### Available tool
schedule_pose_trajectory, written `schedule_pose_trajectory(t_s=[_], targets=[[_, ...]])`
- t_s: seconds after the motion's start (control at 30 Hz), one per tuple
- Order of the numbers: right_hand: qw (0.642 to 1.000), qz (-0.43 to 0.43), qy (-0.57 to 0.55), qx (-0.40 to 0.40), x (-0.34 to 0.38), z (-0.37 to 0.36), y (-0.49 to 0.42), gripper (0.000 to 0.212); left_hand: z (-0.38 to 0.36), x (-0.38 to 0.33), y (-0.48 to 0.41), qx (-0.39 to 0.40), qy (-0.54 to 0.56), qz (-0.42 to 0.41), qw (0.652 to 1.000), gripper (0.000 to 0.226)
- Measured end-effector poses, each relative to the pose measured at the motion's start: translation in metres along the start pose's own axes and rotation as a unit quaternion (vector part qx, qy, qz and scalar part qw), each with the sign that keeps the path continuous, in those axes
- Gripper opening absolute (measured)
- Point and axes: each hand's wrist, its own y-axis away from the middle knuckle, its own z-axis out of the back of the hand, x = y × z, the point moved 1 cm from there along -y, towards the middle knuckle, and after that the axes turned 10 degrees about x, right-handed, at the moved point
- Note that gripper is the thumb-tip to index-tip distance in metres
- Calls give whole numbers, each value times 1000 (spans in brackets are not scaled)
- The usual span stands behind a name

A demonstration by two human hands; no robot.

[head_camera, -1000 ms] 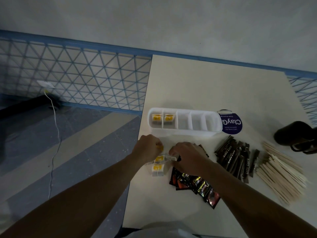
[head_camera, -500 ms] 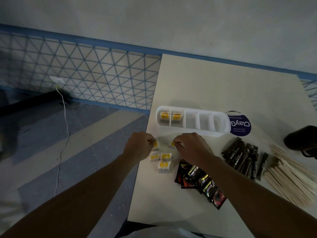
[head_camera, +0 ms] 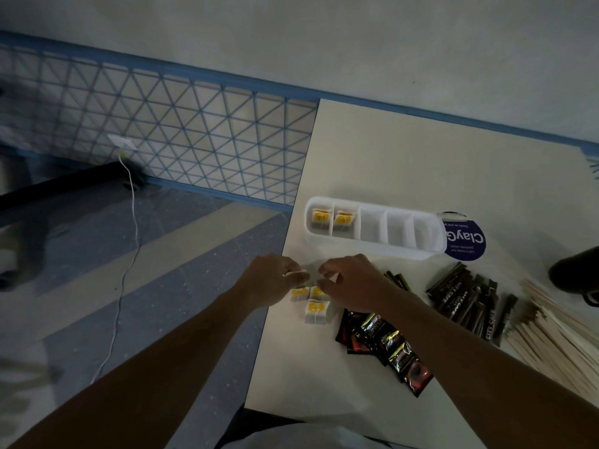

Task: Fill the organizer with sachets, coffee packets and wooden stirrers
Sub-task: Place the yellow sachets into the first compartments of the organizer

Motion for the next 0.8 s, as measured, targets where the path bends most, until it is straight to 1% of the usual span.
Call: schedule_pose_trajectory(t_s=[0.03,0.13,0.17,0.27,0.37,0.47,0.5,0.67,0.8], targets=[[1000,1,0,7,1,1,1,38,0,1,0,13,3,2,1000,40],[1000,6,15,23,1,3,2,46,-2,3,-1,34,-6,-3,999,32],[999,5,21,28,0,2,2,47,-3,2,-1,36,-11,-1,999,34],[999,-3,37,33,-1,-2,-3,48,-9,-2,-1,17,-18,6,1000,41],[998,-10,55,25,-1,-8,-7,46,-21,-3,-4,-17,-53,12,998,35],[997,-16,67,17,0,-13,-11,42,-32,-7,-7,-49,-133,1,990,17],[997,-19,71,15,0,-15,-12,39,-35,-8,-8,-61,-145,-3,987,15],[996,-29,89,-5,-1,-19,-16,21,-38,-11,-11,-101,-141,-9,985,17],[997,-15,66,-35,-5,-17,-15,17,-34,-10,-14,-124,-84,-3,989,15]])
